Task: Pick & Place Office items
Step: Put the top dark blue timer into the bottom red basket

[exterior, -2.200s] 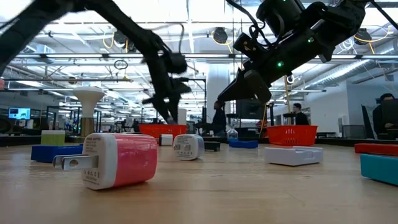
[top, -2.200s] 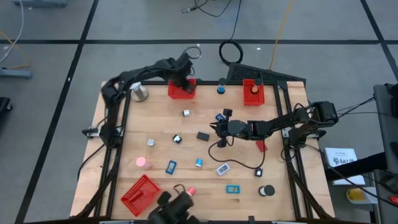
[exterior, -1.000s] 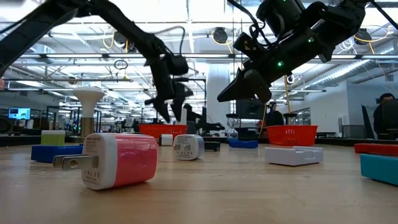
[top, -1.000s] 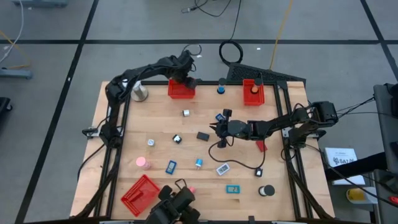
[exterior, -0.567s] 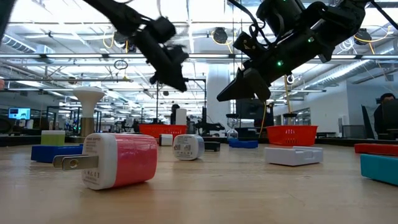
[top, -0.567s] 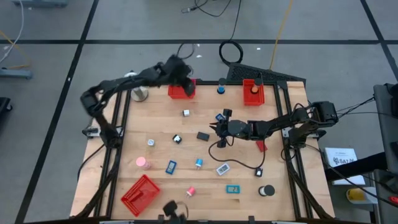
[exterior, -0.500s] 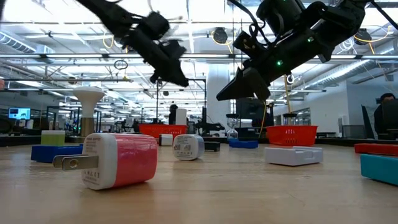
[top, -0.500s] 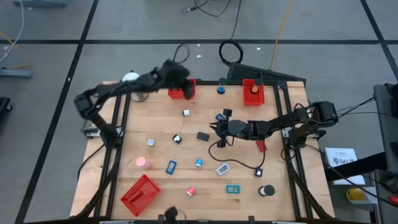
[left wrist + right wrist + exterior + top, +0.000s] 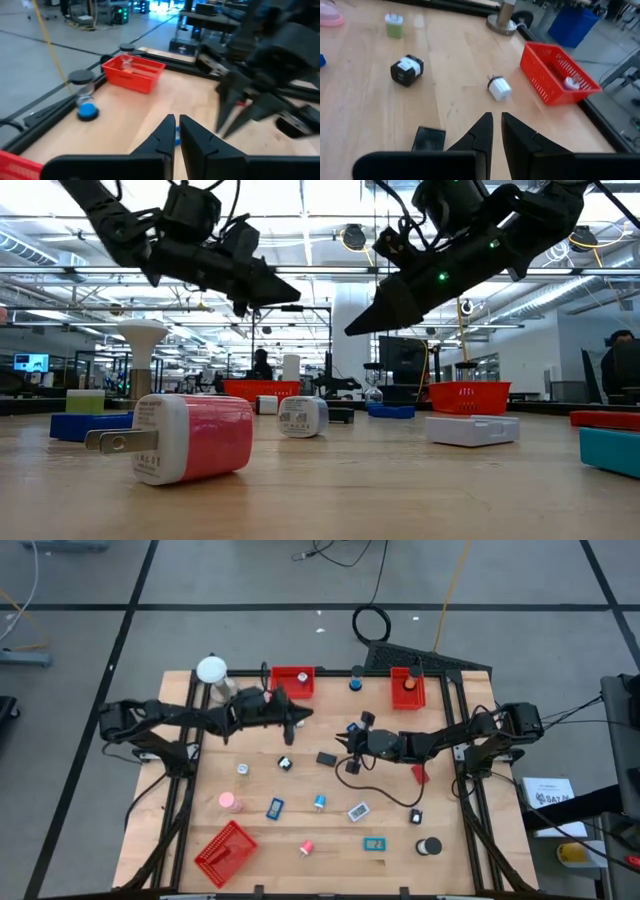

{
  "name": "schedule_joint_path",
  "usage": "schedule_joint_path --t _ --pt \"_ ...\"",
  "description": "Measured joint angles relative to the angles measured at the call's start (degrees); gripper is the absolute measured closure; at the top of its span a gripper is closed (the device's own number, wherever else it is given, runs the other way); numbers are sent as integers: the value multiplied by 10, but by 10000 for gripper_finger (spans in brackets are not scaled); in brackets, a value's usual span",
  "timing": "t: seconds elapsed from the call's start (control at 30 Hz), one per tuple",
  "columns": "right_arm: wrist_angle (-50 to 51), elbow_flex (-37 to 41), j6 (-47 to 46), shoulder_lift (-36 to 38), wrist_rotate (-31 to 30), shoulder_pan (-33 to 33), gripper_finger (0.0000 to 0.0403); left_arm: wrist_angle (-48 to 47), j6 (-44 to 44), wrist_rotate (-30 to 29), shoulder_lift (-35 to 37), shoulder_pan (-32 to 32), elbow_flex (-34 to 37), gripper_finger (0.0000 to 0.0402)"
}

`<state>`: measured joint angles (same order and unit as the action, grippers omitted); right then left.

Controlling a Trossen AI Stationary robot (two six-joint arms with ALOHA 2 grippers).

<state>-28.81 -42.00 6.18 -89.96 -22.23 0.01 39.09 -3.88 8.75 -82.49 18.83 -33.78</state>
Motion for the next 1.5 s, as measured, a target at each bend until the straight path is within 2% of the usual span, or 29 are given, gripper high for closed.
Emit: schedule_joint_path --t 0.1,0.27,0.57,0.77,0.93,1.07,1.23,1.5 --pt "41 0 -28 20 0 0 396 55 27 -3 -5 -30 31 398" --pt "127 0 -107 55 0 0 398 121 40 -20 -5 -54 71 383" --pt "285 0 -230 99 -2 0 400 111 37 -26 -8 -55 83 399" --pt "388 -7 -312 128 -15 0 398 108 37 -33 -8 -55 83 382" --pt "460 -23 -376 145 -23 -8 393 108 48 -33 -8 -55 83 390" --pt "467 -24 -407 144 -16 -31 363 109 70 -33 -8 -55 83 399" --pt "466 -24 -432 111 2 -62 302 117 86 -33 -8 -54 83 385" --pt "348 -24 -410 17 29 -85 184 122 111 -33 -8 -53 82 395"
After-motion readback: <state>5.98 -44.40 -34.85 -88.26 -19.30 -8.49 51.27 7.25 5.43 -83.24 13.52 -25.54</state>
